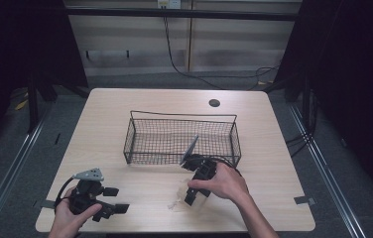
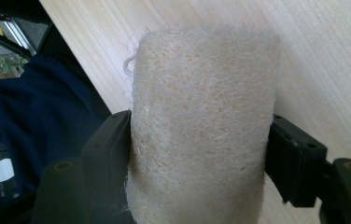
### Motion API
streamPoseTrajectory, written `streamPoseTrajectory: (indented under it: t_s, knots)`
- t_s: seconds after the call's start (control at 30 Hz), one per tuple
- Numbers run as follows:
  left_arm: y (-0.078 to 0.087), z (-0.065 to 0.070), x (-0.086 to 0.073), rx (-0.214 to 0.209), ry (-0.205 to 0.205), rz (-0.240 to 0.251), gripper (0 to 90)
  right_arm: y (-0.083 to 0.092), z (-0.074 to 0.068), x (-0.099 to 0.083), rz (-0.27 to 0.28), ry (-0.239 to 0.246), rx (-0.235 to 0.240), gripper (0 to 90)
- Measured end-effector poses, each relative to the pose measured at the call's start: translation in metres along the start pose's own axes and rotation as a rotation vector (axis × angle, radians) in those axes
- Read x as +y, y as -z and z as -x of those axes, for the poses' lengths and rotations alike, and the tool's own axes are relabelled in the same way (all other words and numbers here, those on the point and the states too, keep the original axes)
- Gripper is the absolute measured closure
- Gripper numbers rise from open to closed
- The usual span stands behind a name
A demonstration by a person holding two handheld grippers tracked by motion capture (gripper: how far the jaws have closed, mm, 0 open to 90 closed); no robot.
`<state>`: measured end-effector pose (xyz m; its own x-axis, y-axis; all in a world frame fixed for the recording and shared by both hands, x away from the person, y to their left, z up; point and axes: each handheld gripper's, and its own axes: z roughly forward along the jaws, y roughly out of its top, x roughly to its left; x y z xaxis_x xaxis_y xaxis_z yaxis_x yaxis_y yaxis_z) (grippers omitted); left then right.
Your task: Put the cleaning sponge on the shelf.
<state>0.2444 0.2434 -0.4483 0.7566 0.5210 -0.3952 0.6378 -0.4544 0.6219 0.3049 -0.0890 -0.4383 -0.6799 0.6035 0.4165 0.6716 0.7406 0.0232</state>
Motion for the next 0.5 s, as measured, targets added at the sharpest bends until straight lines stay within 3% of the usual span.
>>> streamPoseTrajectory:
  t_s: [0.5]
  knots:
    - [0.000,0.000,0.000,-0.004,0.000,0.004,20.5,0.027,-0.006,-0.002,0.038,0.023,0.001,29.8]
